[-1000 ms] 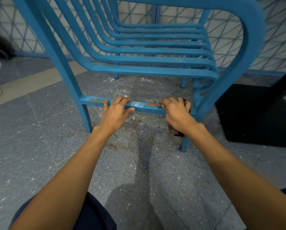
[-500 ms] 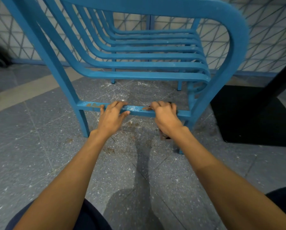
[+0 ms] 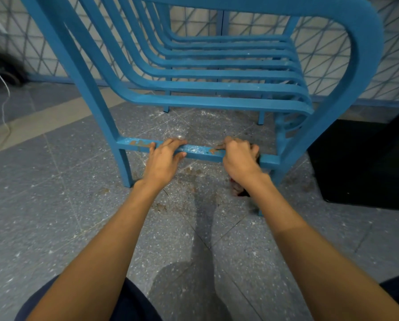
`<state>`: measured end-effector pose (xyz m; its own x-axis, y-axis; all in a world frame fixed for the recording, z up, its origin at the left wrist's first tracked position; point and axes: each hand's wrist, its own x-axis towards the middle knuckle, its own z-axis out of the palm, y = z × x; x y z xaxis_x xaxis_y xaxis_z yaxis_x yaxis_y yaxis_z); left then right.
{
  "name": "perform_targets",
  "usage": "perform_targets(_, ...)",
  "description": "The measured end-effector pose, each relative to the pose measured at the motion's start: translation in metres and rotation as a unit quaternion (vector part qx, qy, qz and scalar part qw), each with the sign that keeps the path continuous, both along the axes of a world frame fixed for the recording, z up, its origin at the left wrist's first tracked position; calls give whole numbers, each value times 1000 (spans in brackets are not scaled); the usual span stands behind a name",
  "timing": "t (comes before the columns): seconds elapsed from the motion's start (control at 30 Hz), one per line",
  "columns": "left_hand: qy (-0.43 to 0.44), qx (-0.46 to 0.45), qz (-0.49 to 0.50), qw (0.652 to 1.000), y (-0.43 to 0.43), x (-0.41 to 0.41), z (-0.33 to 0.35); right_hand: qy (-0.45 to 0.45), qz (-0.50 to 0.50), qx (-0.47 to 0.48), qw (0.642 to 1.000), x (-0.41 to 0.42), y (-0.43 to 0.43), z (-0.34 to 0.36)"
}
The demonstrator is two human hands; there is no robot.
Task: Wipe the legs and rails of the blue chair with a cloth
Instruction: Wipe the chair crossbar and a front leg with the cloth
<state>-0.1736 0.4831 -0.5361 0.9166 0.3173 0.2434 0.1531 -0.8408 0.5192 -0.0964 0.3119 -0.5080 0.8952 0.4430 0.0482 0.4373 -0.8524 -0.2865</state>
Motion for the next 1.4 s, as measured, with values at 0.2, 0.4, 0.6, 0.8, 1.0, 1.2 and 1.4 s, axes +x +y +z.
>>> perform_targets(0.2, -3, 2, -7, 1000, 2, 0, -4, -50, 142, 96, 984, -21, -3, -23)
perform_targets(0.4, -4, -15, -9, 1000, 3, -2, -3, -56, 84, 74, 992, -1, -63, -3)
perform_targets(0.6, 13, -13, -15, 1000, 2, 1, 5, -33, 42, 1, 999, -8, 20, -4)
perform_targets(0.8, 22, 6, -19, 1000, 15, 0, -2, 2, 154, 0, 988, -16, 20, -10)
perform_targets(1.0, 45, 41, 11, 998, 17, -9, -3, -41, 133, -112, 984, 1, -61, -7)
perform_targets(1.2, 70, 80, 18, 994, 10, -9, -2, -25, 110, -71, 991, -11, -4, -8)
perform_targets(1.4, 53, 65, 29, 996, 8, -8, 1, -94, 227, 6, 969, -13, -17, -25)
